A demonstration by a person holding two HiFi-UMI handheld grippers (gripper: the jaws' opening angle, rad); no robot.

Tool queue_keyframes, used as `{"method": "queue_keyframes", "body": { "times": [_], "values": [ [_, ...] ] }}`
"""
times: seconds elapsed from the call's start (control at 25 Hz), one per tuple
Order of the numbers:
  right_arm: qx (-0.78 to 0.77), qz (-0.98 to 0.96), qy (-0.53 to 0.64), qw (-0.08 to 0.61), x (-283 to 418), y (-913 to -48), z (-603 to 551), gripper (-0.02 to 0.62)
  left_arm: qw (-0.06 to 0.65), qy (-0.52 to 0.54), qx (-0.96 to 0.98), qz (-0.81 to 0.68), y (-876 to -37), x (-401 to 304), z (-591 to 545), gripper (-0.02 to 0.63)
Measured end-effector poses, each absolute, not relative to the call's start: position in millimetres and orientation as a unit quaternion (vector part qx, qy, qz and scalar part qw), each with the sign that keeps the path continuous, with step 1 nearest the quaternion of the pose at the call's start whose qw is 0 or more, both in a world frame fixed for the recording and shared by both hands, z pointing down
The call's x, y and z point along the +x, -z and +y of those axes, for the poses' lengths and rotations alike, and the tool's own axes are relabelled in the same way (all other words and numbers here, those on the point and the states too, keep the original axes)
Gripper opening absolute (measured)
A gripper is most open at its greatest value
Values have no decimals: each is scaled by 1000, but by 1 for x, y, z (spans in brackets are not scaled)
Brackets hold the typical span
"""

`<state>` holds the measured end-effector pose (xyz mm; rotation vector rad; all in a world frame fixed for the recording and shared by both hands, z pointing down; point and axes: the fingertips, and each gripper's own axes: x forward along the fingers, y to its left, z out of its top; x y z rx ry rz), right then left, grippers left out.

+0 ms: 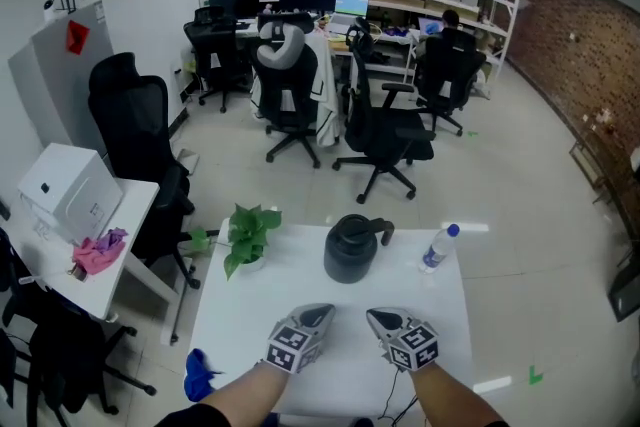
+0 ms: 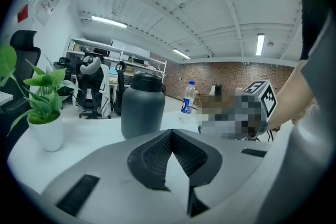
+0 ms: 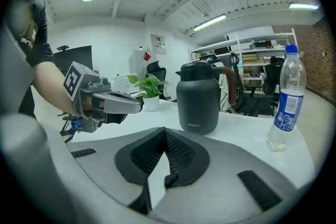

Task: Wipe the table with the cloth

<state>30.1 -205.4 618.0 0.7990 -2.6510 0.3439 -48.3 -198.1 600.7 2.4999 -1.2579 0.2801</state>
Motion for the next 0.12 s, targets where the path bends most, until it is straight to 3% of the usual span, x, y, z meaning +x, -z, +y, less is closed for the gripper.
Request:
{"method": "queue_keyframes", "body": {
  "times": [0.12],
  "values": [
    [286, -934, -121, 179, 36, -617, -204, 9, 167, -99, 877, -440, -601, -45, -196, 0]
  ]
}}
